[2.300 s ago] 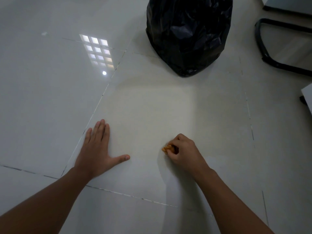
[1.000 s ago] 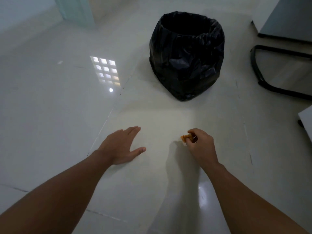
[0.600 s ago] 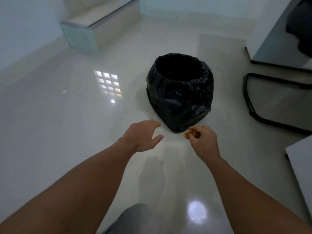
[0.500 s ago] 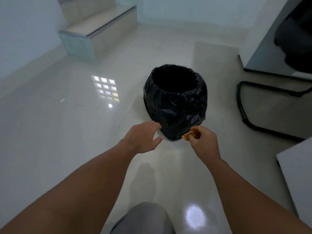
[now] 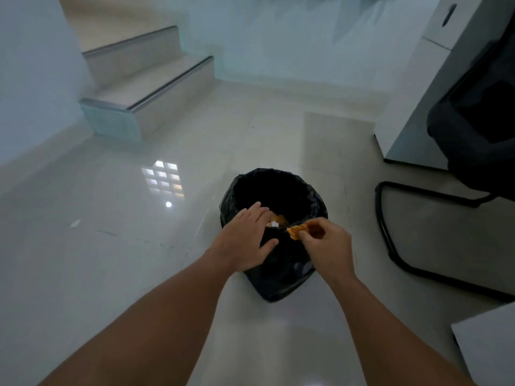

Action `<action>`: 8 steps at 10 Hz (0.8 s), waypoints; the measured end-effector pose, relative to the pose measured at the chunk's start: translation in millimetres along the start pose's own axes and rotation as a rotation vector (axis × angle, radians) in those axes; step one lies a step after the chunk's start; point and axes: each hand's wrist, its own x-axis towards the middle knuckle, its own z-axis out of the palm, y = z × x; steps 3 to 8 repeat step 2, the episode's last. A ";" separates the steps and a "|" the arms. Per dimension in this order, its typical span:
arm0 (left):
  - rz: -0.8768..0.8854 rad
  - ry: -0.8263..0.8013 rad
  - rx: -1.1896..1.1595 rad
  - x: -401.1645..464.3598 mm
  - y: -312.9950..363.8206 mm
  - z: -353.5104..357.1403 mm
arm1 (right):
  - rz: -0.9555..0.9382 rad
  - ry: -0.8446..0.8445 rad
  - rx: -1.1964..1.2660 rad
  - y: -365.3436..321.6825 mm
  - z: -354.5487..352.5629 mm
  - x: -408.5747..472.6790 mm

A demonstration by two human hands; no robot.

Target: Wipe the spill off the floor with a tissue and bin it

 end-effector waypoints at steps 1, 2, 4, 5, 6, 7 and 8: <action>-0.050 -0.082 0.023 22.2 -11.5 13.2 | -0.010 -0.037 0.024 -1.5 23.5 30.2; -0.084 -0.123 0.027 33.6 -16.9 19.8 | 0.018 -0.093 0.046 -2.5 44.2 51.4; -0.084 -0.123 0.027 33.6 -16.9 19.8 | 0.018 -0.093 0.046 -2.5 44.2 51.4; -0.084 -0.123 0.027 33.6 -16.9 19.8 | 0.018 -0.093 0.046 -2.5 44.2 51.4; -0.084 -0.123 0.027 33.6 -16.9 19.8 | 0.018 -0.093 0.046 -2.5 44.2 51.4; -0.084 -0.123 0.027 33.6 -16.9 19.8 | 0.018 -0.093 0.046 -2.5 44.2 51.4; -0.084 -0.123 0.027 33.6 -16.9 19.8 | 0.018 -0.093 0.046 -2.5 44.2 51.4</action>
